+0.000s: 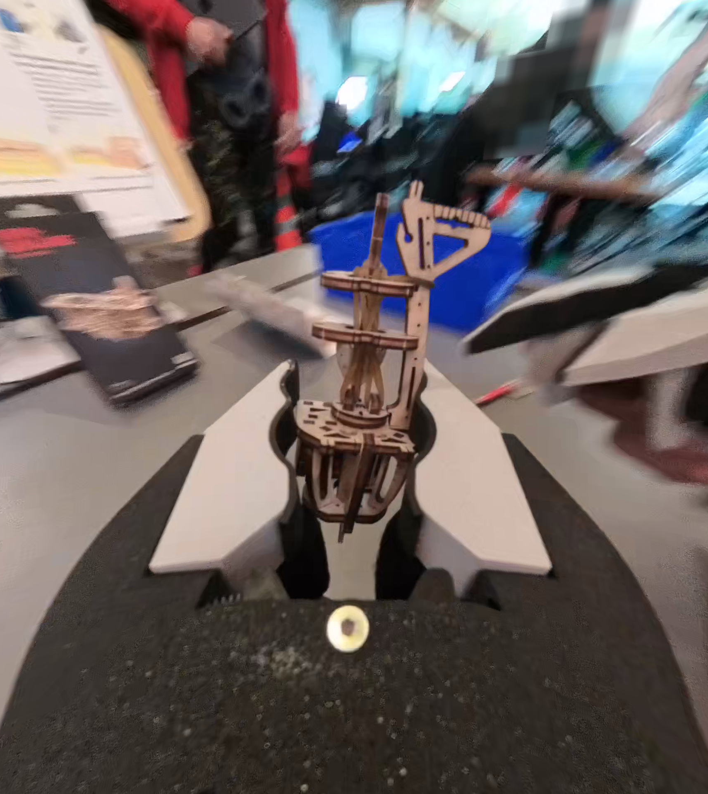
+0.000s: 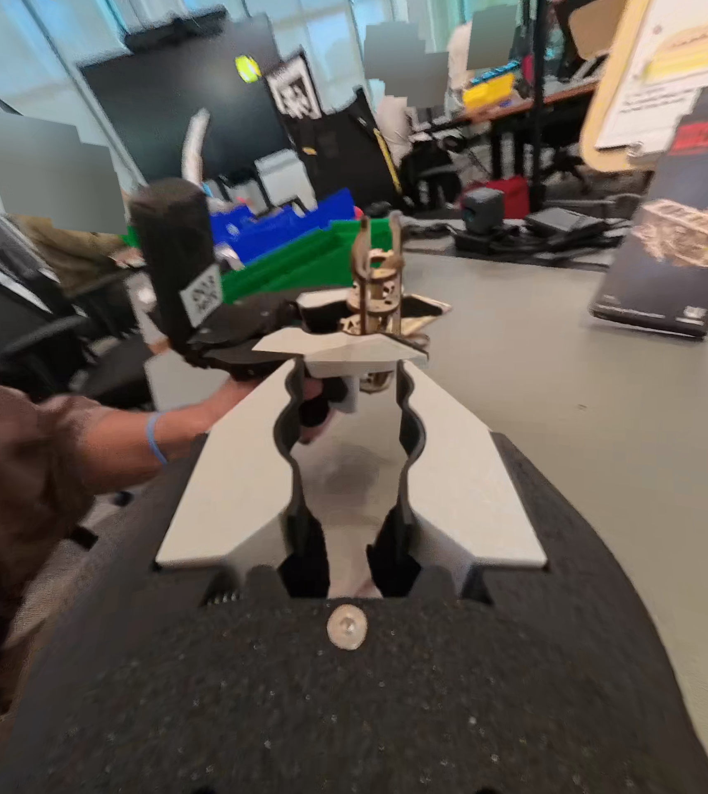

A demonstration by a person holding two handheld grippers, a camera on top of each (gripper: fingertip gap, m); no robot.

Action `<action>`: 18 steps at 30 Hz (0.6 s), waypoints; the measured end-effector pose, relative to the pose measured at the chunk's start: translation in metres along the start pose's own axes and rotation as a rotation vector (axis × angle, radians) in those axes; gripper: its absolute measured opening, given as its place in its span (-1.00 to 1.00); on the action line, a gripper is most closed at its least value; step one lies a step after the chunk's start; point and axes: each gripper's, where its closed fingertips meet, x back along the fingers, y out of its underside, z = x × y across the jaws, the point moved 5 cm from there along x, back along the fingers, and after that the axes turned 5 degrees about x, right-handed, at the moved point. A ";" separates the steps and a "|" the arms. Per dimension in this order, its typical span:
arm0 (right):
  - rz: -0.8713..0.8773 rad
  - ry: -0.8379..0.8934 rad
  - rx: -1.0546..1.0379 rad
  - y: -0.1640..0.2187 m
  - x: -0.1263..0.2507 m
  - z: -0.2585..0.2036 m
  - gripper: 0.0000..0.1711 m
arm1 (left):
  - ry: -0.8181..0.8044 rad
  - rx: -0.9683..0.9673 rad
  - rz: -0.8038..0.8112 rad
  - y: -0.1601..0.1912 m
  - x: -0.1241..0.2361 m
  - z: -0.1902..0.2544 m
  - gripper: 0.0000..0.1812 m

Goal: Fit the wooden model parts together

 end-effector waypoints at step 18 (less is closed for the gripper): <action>0.050 -0.336 -0.012 -0.076 0.051 -0.106 -0.34 | 0.129 0.305 -0.039 -0.019 0.111 0.155 -0.46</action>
